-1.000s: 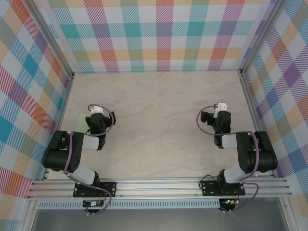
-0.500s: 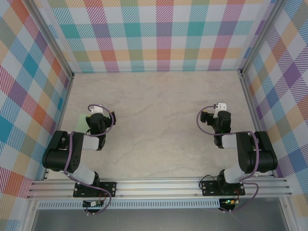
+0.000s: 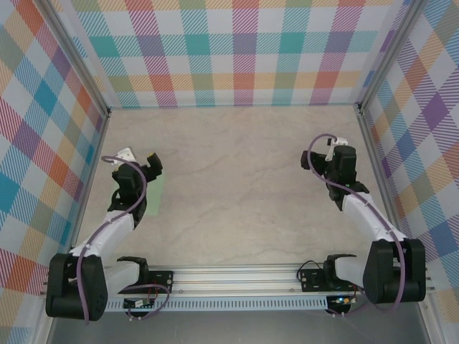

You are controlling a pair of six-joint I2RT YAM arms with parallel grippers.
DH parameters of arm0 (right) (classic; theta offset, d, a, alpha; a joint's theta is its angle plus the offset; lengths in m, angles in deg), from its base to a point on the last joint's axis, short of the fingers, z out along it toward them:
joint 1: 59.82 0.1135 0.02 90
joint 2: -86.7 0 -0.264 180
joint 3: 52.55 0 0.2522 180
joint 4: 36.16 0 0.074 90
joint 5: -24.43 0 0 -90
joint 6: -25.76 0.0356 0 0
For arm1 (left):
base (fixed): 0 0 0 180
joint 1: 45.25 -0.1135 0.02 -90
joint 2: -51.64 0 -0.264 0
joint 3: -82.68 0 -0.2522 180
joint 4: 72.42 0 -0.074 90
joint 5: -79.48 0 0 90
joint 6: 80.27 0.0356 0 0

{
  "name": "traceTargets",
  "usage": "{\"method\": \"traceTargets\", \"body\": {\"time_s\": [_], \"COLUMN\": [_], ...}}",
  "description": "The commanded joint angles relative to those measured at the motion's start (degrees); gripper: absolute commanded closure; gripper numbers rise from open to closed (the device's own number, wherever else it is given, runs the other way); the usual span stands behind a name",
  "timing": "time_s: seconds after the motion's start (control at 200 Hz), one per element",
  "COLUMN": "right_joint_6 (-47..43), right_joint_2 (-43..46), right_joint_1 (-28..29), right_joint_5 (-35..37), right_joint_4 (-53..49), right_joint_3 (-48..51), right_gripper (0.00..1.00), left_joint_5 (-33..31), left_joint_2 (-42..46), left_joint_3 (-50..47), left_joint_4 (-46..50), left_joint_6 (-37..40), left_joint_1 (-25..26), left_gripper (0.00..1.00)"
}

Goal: Fold a paper plane with a square sheet of paper (pick it up from the middle)
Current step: Move the square sheet of paper to the center of the table.

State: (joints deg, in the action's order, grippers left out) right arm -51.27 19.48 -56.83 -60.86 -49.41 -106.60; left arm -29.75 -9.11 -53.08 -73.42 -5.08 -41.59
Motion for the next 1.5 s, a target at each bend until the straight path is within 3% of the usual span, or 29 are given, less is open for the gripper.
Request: {"method": "traceTargets", "body": {"time_s": [0.0, 0.1, 0.22, 0.345, 0.405, 0.525, 0.72, 0.97, 1.235, 1.495], "right_joint_6": [6.7, 8.6, 10.0, 12.8, 13.2, 14.0, 12.7, 11.6, 11.5, 11.3], "right_joint_2": [0.2, -1.5, 0.3, -0.5, -1.7, -5.5, -10.9, -14.3, -13.1, -9.7], "right_joint_1": [-0.3, -0.3, -0.3, 0.1, 0.5, 1.7, 6.0, 8.4, 8.5, 8.4], "right_joint_5": [-7.3, -17.2, -30.0, -40.4, -40.7, -44.6, -45.1, -45.5, -44.4, -42.8], "right_joint_4": [-17.7, -21.6, -18.4, -14.3, -14.1, -12.9, -13.0, -12.7, -13.7, -15.5], "right_joint_3": [-4.8, -6.4, -3.5, -3.0, -3.7, -5.6, -8.7, -8.5, -5.5, -3.2], "right_gripper": [0.0, 0.0, 0.0, 0.0, 0.0, 0.0, 0.0, 0.0, 0.0, 0.0], "left_joint_5": [2.7, 10.1, 21.9, 26.4, 26.3, 18.6, 14.7, 19.1, 29.3, 33.7], "left_joint_2": [4.3, 4.6, 0.4, -5.8, -8.7, -14.4, -23.6, -29.2, -28.5, -31.1], "left_joint_3": [6.4, 9.3, 12.3, 13.8, 14.3, 16.0, 19.9, 20.1, 14.9, 13.9], "left_joint_4": [19.7, 28.4, 36.7, 40.6, 40.4, 43.6, 44.1, 43.3, 39.5, 34.9], "left_joint_6": [-8.1, -14.6, -14.4, -14.7, -14.2, -16.3, -17.1, -17.9, -21.4, -26.4], "left_joint_1": [-1.5, -1.6, -1.6, -1.5, -1.6, -1.6, -1.6, -1.5, -0.8, 5.8], "left_gripper": [0.0, 0.0, 0.0, 0.0, 0.0, 0.0, 0.0, 0.01, 0.01, 0.02]}}
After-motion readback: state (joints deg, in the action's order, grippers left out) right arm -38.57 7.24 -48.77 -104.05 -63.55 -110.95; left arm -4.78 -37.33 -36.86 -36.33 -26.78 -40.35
